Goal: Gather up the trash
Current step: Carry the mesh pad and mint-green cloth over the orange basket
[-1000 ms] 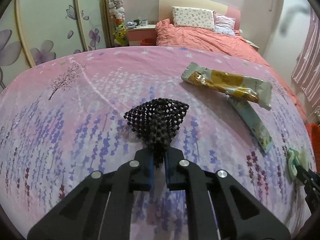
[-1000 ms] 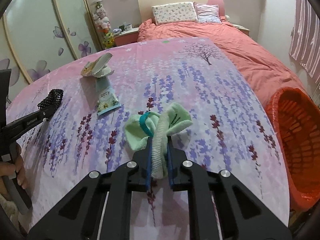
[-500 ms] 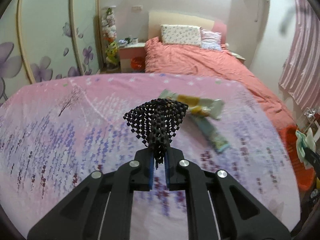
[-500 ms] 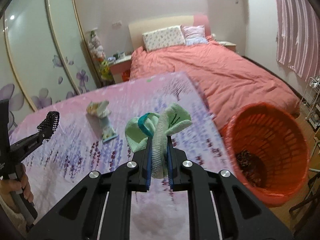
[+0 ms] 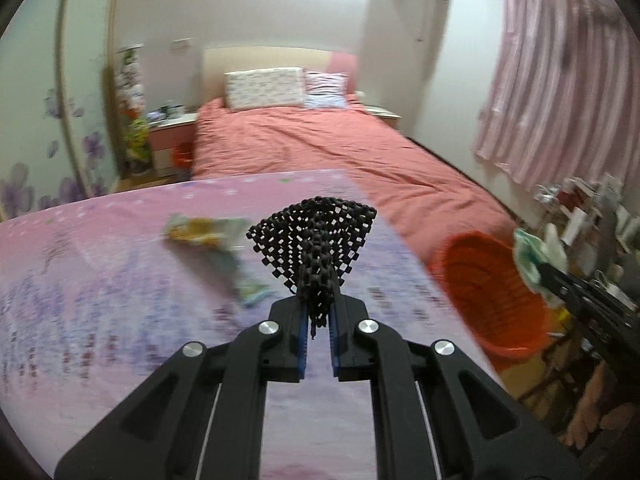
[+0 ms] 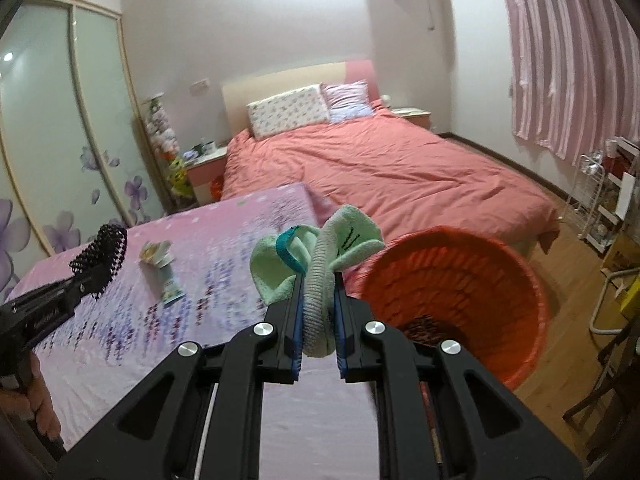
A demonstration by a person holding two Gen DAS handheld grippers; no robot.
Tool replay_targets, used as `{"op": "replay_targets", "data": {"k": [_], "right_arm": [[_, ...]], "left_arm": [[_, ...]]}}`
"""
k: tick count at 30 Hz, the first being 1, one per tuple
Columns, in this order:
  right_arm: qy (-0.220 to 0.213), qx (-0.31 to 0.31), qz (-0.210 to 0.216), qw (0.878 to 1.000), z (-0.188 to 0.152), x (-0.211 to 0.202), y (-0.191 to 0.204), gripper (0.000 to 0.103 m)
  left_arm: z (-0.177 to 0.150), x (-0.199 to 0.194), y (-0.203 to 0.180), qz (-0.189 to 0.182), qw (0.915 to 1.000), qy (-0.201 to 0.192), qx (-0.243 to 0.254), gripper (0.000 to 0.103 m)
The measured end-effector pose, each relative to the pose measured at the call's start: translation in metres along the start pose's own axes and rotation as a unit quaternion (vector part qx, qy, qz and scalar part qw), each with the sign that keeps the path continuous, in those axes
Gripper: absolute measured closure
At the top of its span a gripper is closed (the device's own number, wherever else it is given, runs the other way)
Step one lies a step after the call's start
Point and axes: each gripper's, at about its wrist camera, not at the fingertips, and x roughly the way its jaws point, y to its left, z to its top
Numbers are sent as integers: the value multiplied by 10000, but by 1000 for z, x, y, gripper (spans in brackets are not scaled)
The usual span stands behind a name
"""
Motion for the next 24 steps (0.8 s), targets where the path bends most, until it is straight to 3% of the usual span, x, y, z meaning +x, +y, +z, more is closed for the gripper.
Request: {"op": "replay_targets", "data": {"k": [11,22,24], "right_arm": [[-103,664,-513,9964,8,11,-85,90],[93,988,-476,9939,3,44,-132,89],[195,1011,-445,9937,0,54,-136,86]], "left_arm": [[0,42,-116,-1136,9924,216,432,93],[-2,114,-181,-1408,9845,708,774,91],[-4,127,-184,-1354,9842,804,811,81]]}}
